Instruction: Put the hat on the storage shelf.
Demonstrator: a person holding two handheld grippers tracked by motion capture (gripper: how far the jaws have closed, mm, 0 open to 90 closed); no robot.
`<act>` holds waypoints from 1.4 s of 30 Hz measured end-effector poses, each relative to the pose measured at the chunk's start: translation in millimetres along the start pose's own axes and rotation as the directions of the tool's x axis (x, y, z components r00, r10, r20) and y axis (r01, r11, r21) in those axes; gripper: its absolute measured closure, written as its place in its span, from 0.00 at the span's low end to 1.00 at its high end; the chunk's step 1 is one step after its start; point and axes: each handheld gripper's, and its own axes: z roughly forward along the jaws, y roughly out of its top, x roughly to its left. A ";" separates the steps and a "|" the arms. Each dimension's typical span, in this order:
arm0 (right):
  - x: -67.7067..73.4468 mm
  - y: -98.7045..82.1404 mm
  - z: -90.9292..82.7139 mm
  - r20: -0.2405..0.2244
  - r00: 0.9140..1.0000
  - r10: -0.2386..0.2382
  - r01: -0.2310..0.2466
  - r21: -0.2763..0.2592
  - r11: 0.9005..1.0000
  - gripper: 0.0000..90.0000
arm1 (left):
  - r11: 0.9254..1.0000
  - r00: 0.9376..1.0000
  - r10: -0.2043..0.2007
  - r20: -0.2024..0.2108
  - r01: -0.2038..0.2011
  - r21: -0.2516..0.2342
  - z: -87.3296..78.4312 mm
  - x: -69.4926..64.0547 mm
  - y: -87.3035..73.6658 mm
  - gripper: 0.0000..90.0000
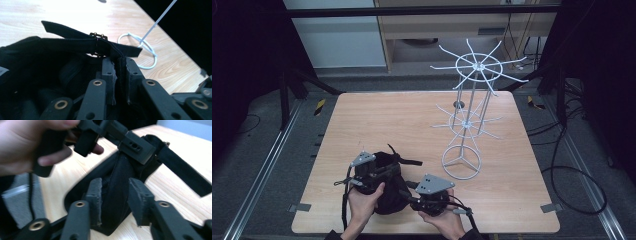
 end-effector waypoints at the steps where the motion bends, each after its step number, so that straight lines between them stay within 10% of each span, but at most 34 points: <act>1: -2.1 4.3 -10.6 -0.020 1.000 0.010 -0.011 -0.035 0.999 0.64 | 1.000 1.000 0.003 0.012 -0.003 -0.024 -5.6 0.7 2.6 0.90; 9: -13.3 2.6 -31.2 -0.027 0.997 0.067 -0.068 -0.061 0.996 0.56 | 0.989 0.998 0.038 0.055 -0.029 -0.144 -30.2 -4.3 14.8 0.91; 21: 3.8 -12.0 -1.8 -0.093 0.994 0.062 -0.064 -0.018 0.998 0.45 | 0.975 0.993 0.074 0.094 -0.052 -0.218 -36.2 -16.3 16.6 0.91; 29: 9.1 -12.7 11.5 -0.114 0.992 0.056 -0.059 -0.025 0.998 0.55 | 0.974 0.992 0.073 0.101 -0.049 -0.221 -34.2 -18.7 14.6 0.92; 35: 5.6 -13.7 16.1 -0.119 0.991 0.060 -0.062 -0.010 0.998 0.96 | 0.973 0.987 0.077 0.143 -0.043 -0.226 -33.9 -21.3 13.5 0.92; 42: -4.2 -9.4 3.1 -0.083 0.996 0.011 -0.007 0.039 0.999 1.00 | 0.970 0.982 0.104 0.155 -0.066 -0.232 -35.5 -19.0 13.7 0.91</act>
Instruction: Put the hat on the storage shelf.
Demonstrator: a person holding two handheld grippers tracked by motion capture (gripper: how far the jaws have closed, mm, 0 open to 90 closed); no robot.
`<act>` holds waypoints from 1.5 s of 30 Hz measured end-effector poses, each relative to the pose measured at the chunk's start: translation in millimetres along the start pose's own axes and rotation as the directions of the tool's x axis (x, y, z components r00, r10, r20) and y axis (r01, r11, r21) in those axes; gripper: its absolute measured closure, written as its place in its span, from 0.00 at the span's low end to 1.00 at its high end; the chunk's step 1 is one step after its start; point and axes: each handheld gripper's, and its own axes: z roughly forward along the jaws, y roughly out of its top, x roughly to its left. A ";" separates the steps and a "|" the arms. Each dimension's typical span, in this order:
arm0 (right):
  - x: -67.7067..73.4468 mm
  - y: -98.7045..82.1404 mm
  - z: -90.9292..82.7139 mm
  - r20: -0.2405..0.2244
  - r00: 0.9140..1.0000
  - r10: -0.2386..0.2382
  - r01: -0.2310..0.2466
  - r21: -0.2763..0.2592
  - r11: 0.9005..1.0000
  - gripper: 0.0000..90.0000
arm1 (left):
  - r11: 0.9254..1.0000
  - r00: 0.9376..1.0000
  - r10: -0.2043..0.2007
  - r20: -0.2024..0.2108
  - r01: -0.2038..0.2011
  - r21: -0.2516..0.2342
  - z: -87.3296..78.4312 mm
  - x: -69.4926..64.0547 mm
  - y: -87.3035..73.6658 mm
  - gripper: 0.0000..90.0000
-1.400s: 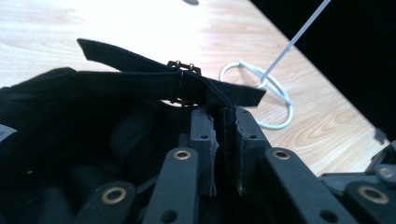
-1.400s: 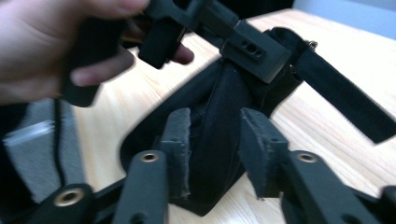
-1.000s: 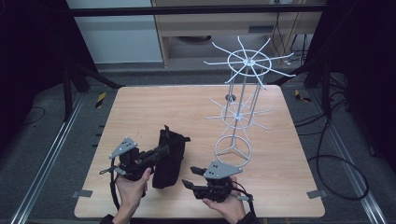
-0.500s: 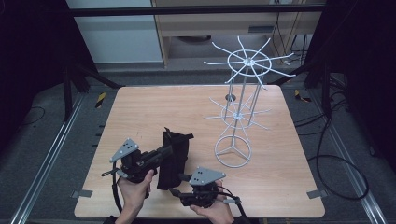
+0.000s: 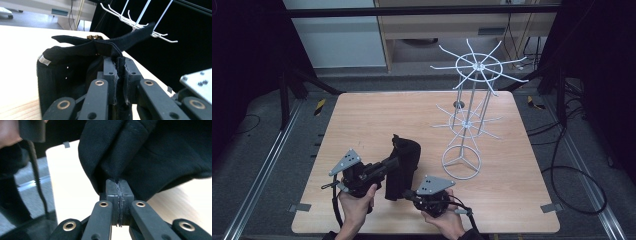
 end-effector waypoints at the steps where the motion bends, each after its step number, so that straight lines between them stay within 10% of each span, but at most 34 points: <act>1: -1.3 0.9 -2.7 0.016 1.000 -0.009 0.009 0.007 1.000 1.00 | 1.000 1.000 0.011 -0.004 -0.011 -0.001 -3.5 2.8 0.3 0.91; 11: -11.2 14.9 -23.3 0.112 0.990 -0.082 0.077 0.054 0.996 1.00 | 0.999 0.999 0.046 0.001 -0.046 0.017 -22.5 16.0 -11.3 0.91; 25: 10.3 14.0 5.9 -0.016 0.993 -0.118 0.119 0.078 0.990 0.98 | 0.991 0.995 0.032 -0.091 -0.020 0.134 -57.4 46.6 -46.1 0.91; 34: 9.5 13.7 9.3 -0.048 0.998 -0.047 0.046 -0.007 0.999 0.80 | 0.966 0.962 0.083 -0.260 -0.014 0.257 -56.6 80.6 -54.3 0.91; 39: -3.3 5.2 3.0 0.024 1.000 -0.006 0.006 0.010 1.000 0.75 | 0.938 0.927 0.167 -0.336 -0.044 0.345 -47.2 92.9 -59.1 0.91; 45: -20.4 -7.2 -9.7 0.109 0.994 0.029 -0.033 0.031 0.999 0.70 | 0.909 0.904 0.214 -0.371 -0.045 0.414 -39.7 101.9 -63.8 0.89</act>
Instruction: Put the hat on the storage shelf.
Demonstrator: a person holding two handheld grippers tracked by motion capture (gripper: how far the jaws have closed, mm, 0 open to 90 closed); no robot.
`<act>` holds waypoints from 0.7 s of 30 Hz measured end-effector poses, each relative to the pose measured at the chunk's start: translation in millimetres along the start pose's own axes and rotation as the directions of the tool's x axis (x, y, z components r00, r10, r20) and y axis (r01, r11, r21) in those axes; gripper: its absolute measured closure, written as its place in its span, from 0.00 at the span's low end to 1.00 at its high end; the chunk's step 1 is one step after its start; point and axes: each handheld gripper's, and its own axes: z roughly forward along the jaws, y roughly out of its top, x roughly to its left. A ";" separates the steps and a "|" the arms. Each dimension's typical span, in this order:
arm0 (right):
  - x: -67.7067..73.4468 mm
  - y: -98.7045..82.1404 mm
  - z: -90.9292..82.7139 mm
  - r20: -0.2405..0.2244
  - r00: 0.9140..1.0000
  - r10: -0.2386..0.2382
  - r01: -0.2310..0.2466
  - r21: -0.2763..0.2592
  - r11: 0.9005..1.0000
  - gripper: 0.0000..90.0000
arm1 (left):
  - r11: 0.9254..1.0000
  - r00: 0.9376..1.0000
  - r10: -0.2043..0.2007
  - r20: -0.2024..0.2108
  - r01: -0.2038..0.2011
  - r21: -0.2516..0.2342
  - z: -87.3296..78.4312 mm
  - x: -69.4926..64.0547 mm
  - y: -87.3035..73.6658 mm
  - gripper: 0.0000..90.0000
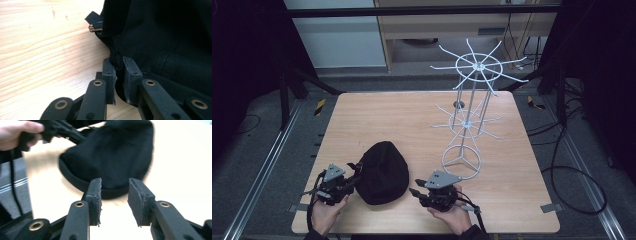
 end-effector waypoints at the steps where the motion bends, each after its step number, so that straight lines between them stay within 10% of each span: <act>1: 0.0 0.0 0.0 0.000 1.000 0.000 0.000 0.000 1.000 0.70 | 1.000 1.000 0.000 0.000 0.000 0.000 0.0 0.0 0.0 0.89; 10: -22.8 -14.5 -13.6 0.108 0.993 0.052 -0.055 0.020 0.998 0.60 | 0.998 0.997 0.028 -0.068 -0.025 0.051 3.2 -2.3 -2.2 0.74; 21: -48.8 -23.9 -57.4 0.204 0.973 0.113 -0.108 -0.032 0.994 0.53 | 0.998 0.998 -0.026 -0.057 0.023 -0.053 -22.0 -7.9 4.2 0.60</act>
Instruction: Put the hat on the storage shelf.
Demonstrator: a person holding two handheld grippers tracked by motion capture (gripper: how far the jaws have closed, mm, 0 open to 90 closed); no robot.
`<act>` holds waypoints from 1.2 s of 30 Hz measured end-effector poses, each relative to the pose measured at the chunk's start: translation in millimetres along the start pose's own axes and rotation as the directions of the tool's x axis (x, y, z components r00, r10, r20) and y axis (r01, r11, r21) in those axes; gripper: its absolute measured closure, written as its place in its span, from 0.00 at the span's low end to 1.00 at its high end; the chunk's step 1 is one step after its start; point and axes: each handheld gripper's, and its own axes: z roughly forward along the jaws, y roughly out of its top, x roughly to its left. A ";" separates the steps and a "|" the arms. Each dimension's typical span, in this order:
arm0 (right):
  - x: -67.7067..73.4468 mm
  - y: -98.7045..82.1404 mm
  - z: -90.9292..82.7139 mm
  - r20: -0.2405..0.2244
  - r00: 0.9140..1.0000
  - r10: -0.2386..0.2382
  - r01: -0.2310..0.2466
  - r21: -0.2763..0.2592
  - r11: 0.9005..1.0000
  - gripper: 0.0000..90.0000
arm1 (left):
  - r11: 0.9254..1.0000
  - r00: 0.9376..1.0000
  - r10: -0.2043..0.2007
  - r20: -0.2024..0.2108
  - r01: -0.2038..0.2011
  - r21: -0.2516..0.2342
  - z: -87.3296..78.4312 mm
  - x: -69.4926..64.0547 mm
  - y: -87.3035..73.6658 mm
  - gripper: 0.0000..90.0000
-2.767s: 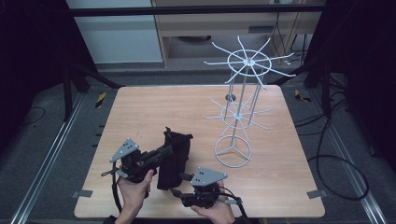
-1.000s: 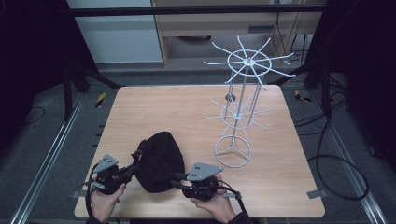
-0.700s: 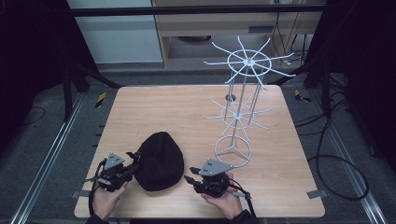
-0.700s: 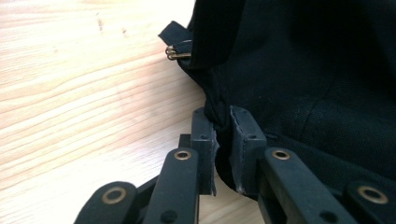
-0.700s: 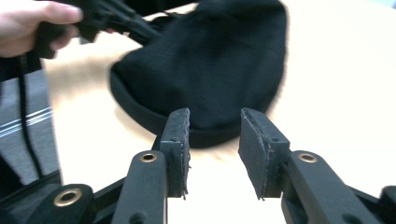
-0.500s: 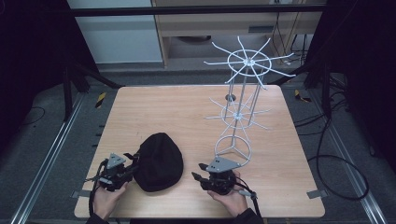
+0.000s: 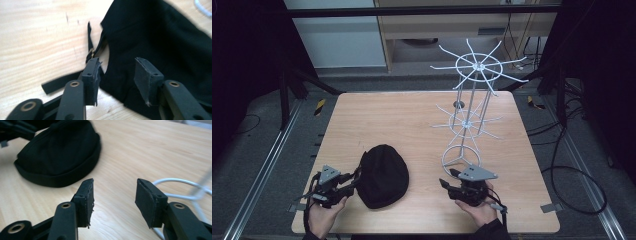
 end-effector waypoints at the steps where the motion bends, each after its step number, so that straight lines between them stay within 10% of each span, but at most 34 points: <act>1: 0.0 0.0 0.0 0.000 1.000 0.000 0.000 0.000 1.000 0.53 | 1.000 1.000 -0.005 0.011 0.006 -0.011 -1.8 -1.2 1.5 0.60; 11: -37.7 -17.7 -37.7 0.134 0.987 0.091 -0.089 -0.021 0.996 0.45 | 0.998 0.997 -0.009 0.070 0.014 -0.067 -12.8 -14.0 25.9 0.52; 17: -58.8 -34.9 -51.4 0.251 0.961 0.112 -0.121 0.017 0.993 0.40 | 0.997 0.996 0.008 0.088 -0.002 -0.076 -10.4 -24.0 44.6 0.50; 36: -69.7 -42.6 -53.3 0.288 0.948 0.136 -0.154 0.040 0.987 0.36 | 0.998 0.998 -0.008 0.066 0.004 0.064 39.7 -41.6 64.3 0.45</act>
